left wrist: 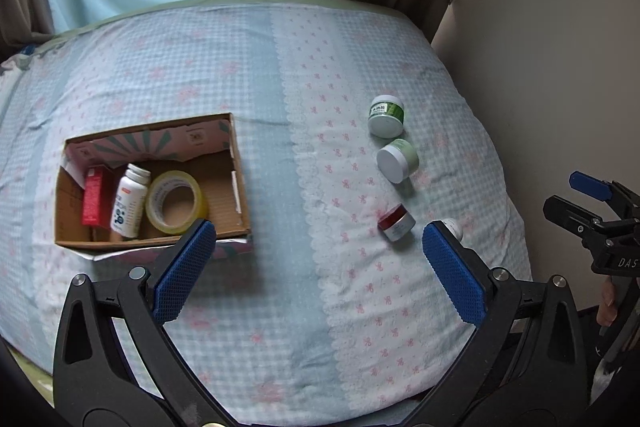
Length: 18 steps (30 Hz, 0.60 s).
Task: Organize rigid objects
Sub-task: 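Move left gripper to the red-lidded silver jar while right gripper approaches the black-and-white jar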
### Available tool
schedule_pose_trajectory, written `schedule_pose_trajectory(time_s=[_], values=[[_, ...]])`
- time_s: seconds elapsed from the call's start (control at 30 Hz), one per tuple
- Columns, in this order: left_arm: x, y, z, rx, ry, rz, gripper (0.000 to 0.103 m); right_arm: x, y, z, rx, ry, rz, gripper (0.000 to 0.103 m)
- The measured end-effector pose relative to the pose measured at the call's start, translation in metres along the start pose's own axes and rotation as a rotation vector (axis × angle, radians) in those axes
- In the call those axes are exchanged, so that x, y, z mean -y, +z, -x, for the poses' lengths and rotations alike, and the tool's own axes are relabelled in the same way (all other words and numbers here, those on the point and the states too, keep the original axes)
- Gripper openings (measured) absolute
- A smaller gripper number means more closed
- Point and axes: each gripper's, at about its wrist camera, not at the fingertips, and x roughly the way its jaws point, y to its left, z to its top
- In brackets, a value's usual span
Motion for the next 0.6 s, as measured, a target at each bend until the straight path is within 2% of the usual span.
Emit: schedule_pose_trajectory(time_s=[0.1, 0.17, 0.43, 0.57, 0.6], values=[[0.028, -0.008, -0.026, -0.012, 0.036, -0.073, 0.103, 0.024, -0.017, -0.011, 0.014, 0.002, -0.006, 0.103], [0.045, -0.015, -0.043, -0.011, 0.034, -0.123, 0.103, 0.038, -0.027, -0.021, 0.03, 0.0, -0.021, 0.103], [0.09, -0.042, -0.137, -0.049, -0.07, -0.319, 0.103, 0.068, -0.072, -0.078, 0.083, -0.036, -0.047, 0.103], [0.1, -0.052, -0.19, -0.064, -0.102, -0.391, 0.103, 0.075, -0.094, -0.119, 0.072, -0.064, -0.036, 0.102], [0.102, -0.054, -0.203, -0.065, -0.109, -0.411, 0.103, 0.076, -0.099, -0.13, 0.066, -0.07, -0.03, 0.099]])
